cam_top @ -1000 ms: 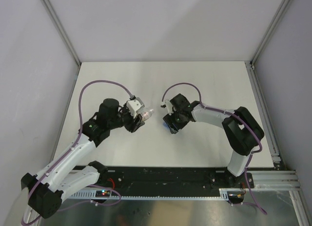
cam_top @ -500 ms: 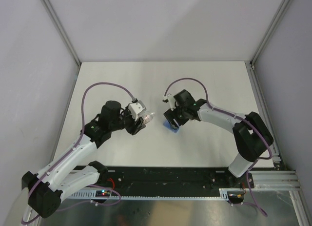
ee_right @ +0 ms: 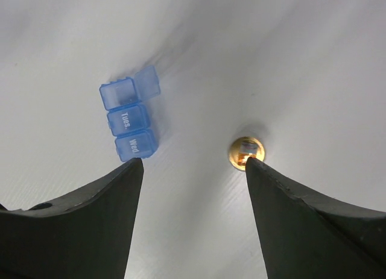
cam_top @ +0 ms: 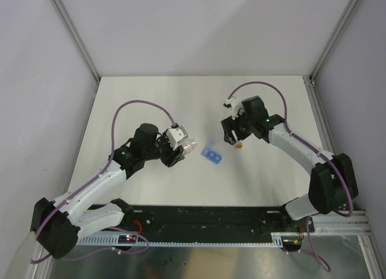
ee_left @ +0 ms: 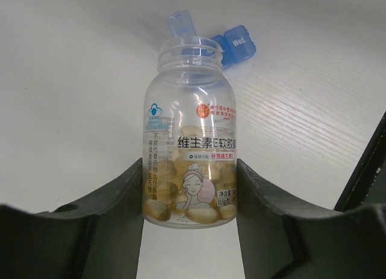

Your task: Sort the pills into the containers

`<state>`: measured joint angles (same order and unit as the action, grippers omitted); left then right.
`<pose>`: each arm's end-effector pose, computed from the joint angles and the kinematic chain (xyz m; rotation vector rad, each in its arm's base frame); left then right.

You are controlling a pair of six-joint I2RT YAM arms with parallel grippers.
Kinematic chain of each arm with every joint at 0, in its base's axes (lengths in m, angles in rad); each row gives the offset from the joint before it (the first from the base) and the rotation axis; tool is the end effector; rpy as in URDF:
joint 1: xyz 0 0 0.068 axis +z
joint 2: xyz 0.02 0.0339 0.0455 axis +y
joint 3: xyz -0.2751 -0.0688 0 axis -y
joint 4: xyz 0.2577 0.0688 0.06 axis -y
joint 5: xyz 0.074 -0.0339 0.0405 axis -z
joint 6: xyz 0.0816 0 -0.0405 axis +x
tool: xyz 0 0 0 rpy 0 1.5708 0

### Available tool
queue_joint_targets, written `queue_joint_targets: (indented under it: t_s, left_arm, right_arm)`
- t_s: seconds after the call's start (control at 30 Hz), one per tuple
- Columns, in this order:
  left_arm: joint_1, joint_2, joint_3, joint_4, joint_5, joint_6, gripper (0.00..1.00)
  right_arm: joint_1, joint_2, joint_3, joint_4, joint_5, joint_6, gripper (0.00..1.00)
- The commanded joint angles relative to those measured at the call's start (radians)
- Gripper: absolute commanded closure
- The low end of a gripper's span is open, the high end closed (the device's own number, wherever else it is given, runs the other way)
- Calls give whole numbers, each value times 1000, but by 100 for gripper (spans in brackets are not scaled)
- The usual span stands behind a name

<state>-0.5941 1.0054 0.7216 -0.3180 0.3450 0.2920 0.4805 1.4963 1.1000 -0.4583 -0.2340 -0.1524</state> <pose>0.2009 -0.1690 0.2459 1.1123 1.8789 -0.5467 0.3115 0.1837 0.2280 -0.8606 2.2837 0.4317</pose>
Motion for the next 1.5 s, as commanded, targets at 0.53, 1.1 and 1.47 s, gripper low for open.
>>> queue_joint_targets:
  t_s: [0.53,1.1,1.47]
  left_arm:
    - [-23,227,76,122,16,44,100]
    - [-44,314,71,245,19,21,100]
    - [-59,405,84,265,-6,32,100]
  right_arm:
    - [-201,-241,-40,74,-104,-28,25]
    - [-321,-297,-128,114,-201,-3,24]
    - [-338,-292,-141,117,-218,-7,24]
